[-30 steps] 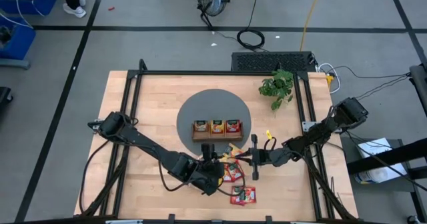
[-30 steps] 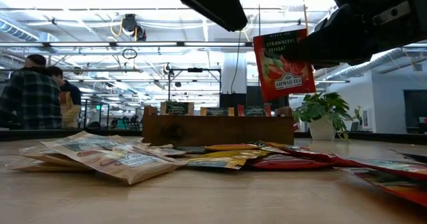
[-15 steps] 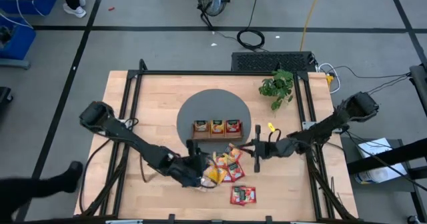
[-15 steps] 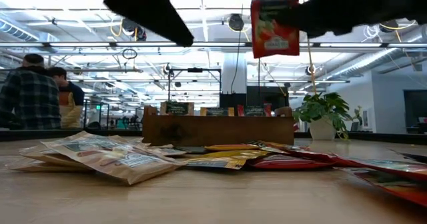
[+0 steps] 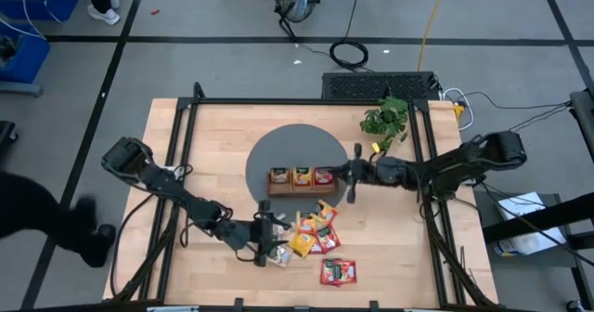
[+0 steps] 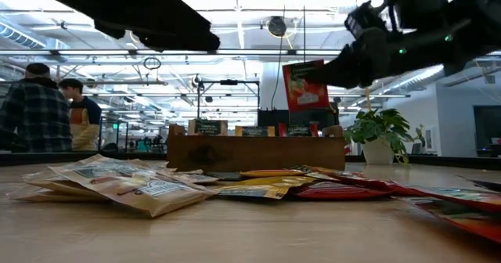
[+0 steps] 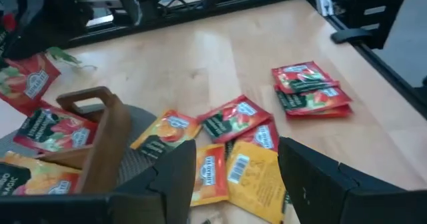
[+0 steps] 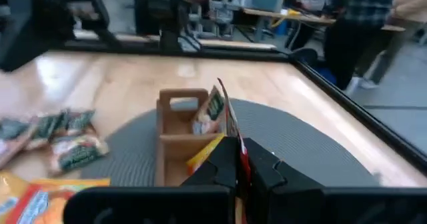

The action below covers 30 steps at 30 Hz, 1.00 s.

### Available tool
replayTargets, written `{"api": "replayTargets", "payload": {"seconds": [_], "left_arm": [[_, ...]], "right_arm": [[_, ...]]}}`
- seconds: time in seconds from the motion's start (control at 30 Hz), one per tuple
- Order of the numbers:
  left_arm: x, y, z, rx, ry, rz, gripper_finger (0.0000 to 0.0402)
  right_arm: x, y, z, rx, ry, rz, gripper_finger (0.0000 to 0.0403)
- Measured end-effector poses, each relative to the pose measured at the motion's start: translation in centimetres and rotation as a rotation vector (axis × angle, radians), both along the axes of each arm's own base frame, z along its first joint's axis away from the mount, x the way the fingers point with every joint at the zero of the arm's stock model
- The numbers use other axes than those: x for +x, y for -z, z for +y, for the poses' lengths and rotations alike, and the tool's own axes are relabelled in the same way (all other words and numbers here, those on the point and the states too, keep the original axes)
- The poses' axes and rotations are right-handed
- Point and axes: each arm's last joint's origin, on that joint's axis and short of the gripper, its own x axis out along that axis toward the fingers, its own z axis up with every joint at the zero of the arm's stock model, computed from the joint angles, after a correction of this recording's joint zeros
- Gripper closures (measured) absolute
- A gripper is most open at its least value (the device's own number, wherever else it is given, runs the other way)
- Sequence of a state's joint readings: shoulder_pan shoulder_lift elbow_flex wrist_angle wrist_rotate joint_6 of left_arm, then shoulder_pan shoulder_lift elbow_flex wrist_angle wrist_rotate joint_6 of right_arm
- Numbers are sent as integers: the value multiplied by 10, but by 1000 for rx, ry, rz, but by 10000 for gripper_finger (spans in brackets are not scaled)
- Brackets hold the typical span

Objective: Pick & Place Tea
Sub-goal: Put the red tea bag into the right slot of the wooden organizer

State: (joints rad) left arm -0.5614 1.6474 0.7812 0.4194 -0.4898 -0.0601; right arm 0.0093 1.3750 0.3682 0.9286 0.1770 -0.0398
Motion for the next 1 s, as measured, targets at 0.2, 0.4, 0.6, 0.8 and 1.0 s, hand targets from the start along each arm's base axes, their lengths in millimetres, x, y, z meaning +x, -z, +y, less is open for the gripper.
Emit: {"api": "replayTargets", "payload": {"seconds": [0.2, 0.4, 0.6, 0.8, 1.0], "left_arm": [[1, -2, -1, 29, 17, -19, 188], [1, -2, -1, 23, 17, -23, 188], [1, -2, 0, 16, 11, -19, 188], [1, -2, 0, 17, 10, -17, 188], [1, -2, -1, 4, 6, -17, 188]], "right_arm": [[-1, 13, -12, 114, 2, -8, 403], [6, 26, -11, 116, -6, -5, 403], [7, 37, -11, 125, 0, 33, 403], [10, 47, -11, 157, 8, 40, 403], [10, 55, -11, 180, 21, 63, 403]]}}
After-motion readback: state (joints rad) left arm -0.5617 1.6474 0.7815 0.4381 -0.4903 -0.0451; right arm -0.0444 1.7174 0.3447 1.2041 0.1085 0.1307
